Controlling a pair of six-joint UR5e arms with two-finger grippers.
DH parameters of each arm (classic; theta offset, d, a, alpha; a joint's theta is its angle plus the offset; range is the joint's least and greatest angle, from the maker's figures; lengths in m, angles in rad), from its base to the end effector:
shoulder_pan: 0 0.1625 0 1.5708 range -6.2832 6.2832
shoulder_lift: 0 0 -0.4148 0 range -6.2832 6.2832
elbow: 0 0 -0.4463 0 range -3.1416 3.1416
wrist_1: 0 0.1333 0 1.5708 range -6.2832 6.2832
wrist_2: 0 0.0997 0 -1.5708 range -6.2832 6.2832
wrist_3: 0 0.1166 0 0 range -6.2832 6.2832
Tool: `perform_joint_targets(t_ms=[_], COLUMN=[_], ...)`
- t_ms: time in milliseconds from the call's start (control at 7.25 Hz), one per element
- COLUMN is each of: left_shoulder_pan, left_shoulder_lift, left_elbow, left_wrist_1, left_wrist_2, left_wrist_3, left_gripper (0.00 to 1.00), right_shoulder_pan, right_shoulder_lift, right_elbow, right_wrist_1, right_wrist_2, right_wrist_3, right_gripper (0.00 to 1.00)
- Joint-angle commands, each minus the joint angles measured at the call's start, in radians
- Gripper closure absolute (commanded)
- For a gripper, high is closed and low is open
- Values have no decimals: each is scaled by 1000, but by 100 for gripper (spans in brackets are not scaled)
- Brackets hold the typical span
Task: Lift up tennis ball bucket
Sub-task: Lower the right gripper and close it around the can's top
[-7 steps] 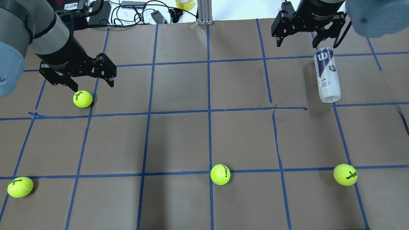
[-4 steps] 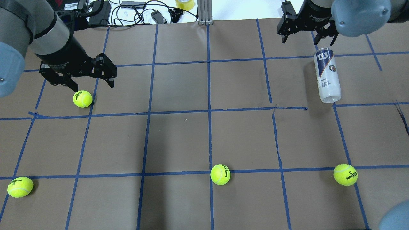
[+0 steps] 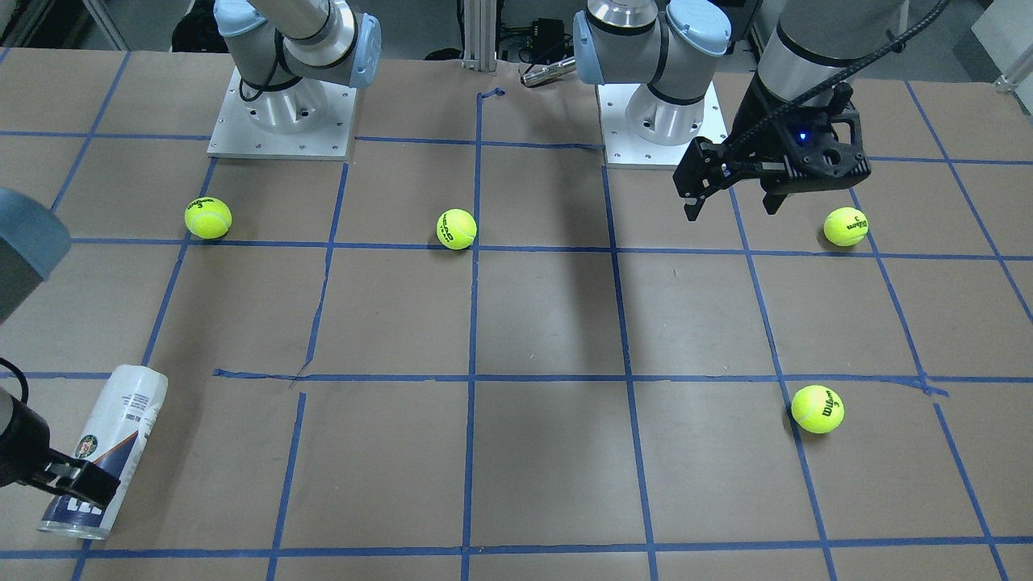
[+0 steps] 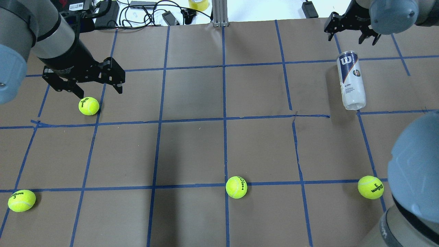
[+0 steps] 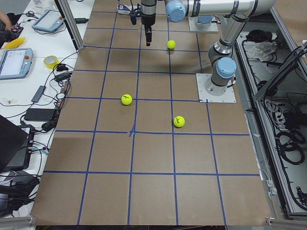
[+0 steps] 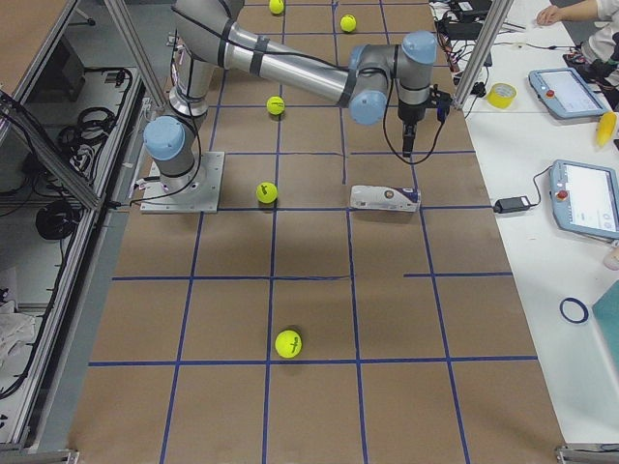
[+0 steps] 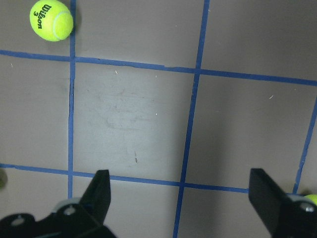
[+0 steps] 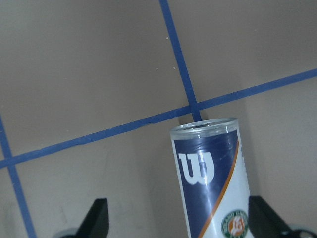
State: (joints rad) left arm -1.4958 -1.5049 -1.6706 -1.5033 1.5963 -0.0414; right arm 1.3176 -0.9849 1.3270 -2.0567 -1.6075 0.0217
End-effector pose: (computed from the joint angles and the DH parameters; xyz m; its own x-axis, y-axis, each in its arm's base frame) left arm -0.0908 -0.5306 0.4481 -0.9928 -0.1169 -0.0241 -0.1161 0.9926 -0.0346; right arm -0.0668 -0.7731 0.2574 -0.9605 0.2762 0.0332 0.2688 0.9524 -0.1441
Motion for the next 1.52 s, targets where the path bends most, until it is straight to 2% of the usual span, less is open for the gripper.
perform_joint_targets(t_ms=[0, 414, 966, 1379], left_shoulder_pan=[0, 2, 5, 26], left_shoulder_lift=[0, 2, 3, 5], left_elbow=[0, 2, 5, 17], left_wrist_1=[0, 3, 6, 9], left_wrist_2=[2, -7, -4, -9], left_wrist_3=[0, 0, 0, 0], left_gripper=[0, 0, 0, 0], right_shoulder_pan=[-15, -21, -21, -21], right_shoulder_lift=[99, 156, 175, 176], right_elbow=[-14, -11, -6, -6], right_wrist_1=[-130, -135, -123, -123], right_wrist_2=[0, -14, -11, -12], right_wrist_3=[-47, -152, -227, -371], right_gripper=[0, 0, 1, 7])
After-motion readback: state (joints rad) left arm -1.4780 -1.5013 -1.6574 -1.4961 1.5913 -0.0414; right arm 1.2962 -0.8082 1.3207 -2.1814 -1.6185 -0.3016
